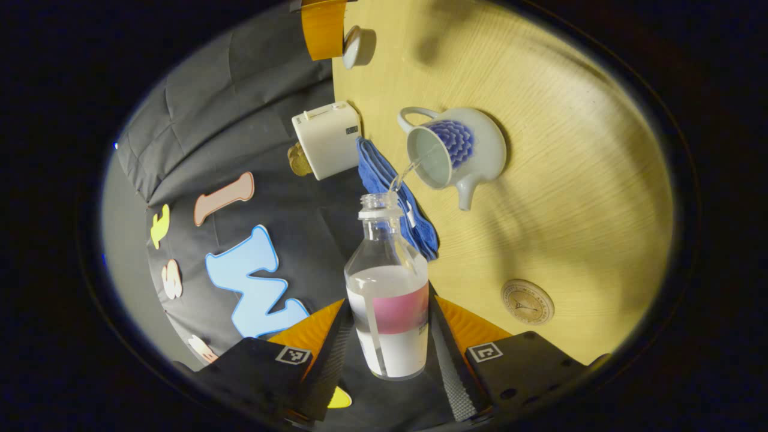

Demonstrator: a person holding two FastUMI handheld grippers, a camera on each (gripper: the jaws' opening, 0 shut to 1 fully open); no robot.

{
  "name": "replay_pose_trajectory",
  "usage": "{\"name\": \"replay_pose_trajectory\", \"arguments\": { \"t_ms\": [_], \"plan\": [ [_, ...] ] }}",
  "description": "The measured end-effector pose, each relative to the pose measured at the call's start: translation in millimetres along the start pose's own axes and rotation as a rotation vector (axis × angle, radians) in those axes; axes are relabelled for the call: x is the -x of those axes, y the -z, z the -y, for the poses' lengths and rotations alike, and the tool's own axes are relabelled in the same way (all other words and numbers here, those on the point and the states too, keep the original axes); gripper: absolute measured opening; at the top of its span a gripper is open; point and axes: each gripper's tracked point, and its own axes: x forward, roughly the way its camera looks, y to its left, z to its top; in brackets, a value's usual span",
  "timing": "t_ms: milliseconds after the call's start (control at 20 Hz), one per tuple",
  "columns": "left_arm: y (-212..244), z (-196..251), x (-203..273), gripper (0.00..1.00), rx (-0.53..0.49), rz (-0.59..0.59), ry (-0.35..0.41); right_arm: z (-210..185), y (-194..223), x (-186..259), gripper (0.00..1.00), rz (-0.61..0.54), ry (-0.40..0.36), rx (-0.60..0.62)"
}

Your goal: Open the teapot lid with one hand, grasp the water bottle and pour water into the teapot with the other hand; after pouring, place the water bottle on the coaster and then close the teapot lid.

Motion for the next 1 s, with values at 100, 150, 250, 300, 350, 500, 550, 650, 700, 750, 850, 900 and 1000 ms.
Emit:
{"name": "replay_pose_trajectory", "arguments": {
  "t_ms": [100, 150, 250, 300, 350, 500, 550, 650, 700, 750, 850, 900, 1000],
  "plan": [
    [-0.3, 0.0, 0.1, 0.86, -0.012, -0.001, 0.002, 0.1, -0.1, -0.1, 0.02, -0.001, -0.001, -0.002],
    [0.7, -1.0, 0.0, 0.86, -0.019, -0.002, 0.002, 0.0, -0.3, -0.2, 0.02, -0.002, -0.001, -0.003],
    [0.3, -2.6, 0.0, 0.86, -0.032, -0.002, 0.002, -0.2, -0.5, 0.1, 0.02, -0.002, -0.002, -0.003],
    [-0.1, -2.6, 0.2, 0.86, -0.039, -0.002, 0.003, -0.2, -0.1, 0.1, 0.02, -0.002, -0.002, -0.004],
    [0.3, -3.4, 1.0, 0.86, -0.046, -0.003, 0.003, 0.0, -0.2, 0.0, 0.02, -0.003, -0.002, -0.004],
    [-1.0, -4.3, 3.1, 0.86, -0.068, -0.005, 0.004, -0.2, 0.7, 0.0, 0.02, -0.004, -0.004, -0.007],
    [-0.3, -5.2, 3.5, 0.86, -0.074, -0.006, 0.007, -0.6, 0.2, 0.3, 0.02, -0.004, -0.006, -0.007],
    [-0.8, -5.9, 4.0, 0.86, -0.088, -0.007, 0.008, -0.6, 0.5, -0.4, 0.02, -0.004, -0.006, -0.007],
    [-1.3, -5.5, 3.8, 0.86, -0.094, -0.008, 0.008, -0.5, 0.5, -0.4, 0.02, -0.003, -0.006, -0.008],
    [-0.2, -6.3, 3.7, 0.86, -0.098, -0.010, 0.009, -0.5, 0.1, -0.5, 0.02, -0.003, -0.006, -0.009],
    [0.5, -7.1, 4.3, 0.86, -0.113, -0.012, 0.008, -0.8, 0.0, 0.5, 0.02, -0.004, -0.007, -0.010],
    [-0.5, -7.2, 4.3, 0.86, -0.120, -0.011, 0.007, -1.0, 0.8, 0.0, 0.02, -0.004, -0.008, -0.009],
    [-2.5, -6.7, 5.0, 0.86, -0.131, -0.010, 0.006, -1.4, 1.7, -0.1, 0.02, -0.006, -0.009, -0.008]
  ]
}}
